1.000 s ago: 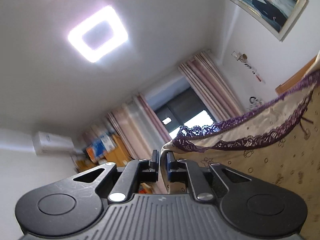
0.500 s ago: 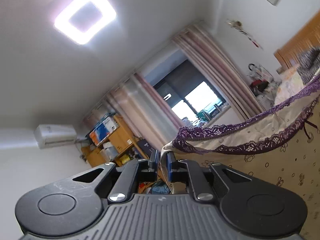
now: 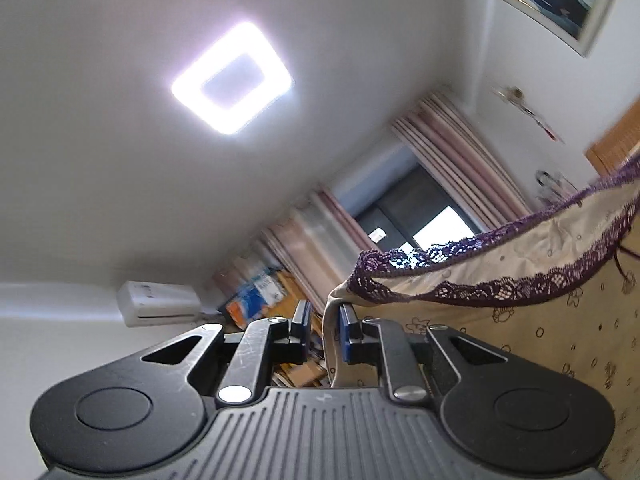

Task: Fold clothes
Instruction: 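Lift the pink garment high with both grippers, holding it spread open, then lower the garment onto the bedspread and open the left gripper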

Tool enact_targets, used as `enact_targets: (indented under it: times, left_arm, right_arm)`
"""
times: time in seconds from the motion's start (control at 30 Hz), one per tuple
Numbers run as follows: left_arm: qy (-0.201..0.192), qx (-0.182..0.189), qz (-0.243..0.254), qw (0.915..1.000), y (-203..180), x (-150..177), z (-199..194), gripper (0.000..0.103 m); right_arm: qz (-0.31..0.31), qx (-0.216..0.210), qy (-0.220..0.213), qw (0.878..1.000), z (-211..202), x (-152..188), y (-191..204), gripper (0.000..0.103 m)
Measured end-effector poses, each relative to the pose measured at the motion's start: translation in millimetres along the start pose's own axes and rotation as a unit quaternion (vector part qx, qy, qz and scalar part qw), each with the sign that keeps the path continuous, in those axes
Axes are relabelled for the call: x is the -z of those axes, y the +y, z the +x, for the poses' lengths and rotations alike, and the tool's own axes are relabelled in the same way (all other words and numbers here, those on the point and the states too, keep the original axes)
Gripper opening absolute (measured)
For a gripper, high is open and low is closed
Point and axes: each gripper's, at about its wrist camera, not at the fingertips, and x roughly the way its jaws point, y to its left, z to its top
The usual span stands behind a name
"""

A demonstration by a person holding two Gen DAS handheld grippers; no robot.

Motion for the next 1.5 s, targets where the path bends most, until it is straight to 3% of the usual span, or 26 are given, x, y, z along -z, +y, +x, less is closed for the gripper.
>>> enact_targets:
  times: [0.17,0.43,0.77,0.93,1.07,1.23,1.3,1.33,1.4,1.5]
  left_arm:
    - [0.041,0.051,0.003,0.9979,-50.7,19.9,31.8,0.018]
    - [0.061,0.08,-0.028,0.9945,-75.3,26.3,81.1,0.018]
    - [0.041,0.117,-0.067,0.99,-127.4,91.3,22.4,0.018]
    - [0.078,0.132,-0.062,0.9862,-154.7,106.2,74.6,0.018]
    - [0.134,0.127,-0.048,0.9816,-204.7,140.2,145.9,0.018]
    - [0.218,0.119,-0.03,0.9683,-264.4,191.4,263.1,0.016]
    - [0.266,0.122,-0.038,0.9554,-285.0,215.4,305.9,0.016]
    - [0.283,0.129,-0.051,0.9489,-293.0,227.4,314.7,0.016]
    - [0.305,0.154,-0.077,0.9367,-308.6,251.3,316.4,0.017]
    - [0.323,0.215,-0.062,0.9194,-337.6,290.3,283.3,0.019]
  right_arm:
    - [0.024,0.013,0.037,0.999,3.9,32.7,-20.9,0.01]
    - [0.056,0.029,0.019,0.998,35.7,38.0,-58.9,0.01]
    - [0.04,0.04,0.073,0.996,-9.2,105.0,-45.0,0.01]
    - [0.037,0.051,0.102,0.993,29.9,119.3,-58.8,0.01]
    - [0.051,0.075,0.148,0.985,95.9,171.1,-78.4,0.01]
    - [0.068,0.071,0.208,0.973,213.3,239.3,-100.9,0.01]
    - [0.068,0.073,0.232,0.968,268.2,269.5,-109.7,0.013]
    - [0.071,0.082,0.254,0.961,292.2,288.3,-115.1,0.02]
    - [0.086,0.108,0.298,0.944,320.2,326.5,-124.9,0.023]
    - [0.11,0.146,0.336,0.924,307.0,376.6,-133.4,0.026]
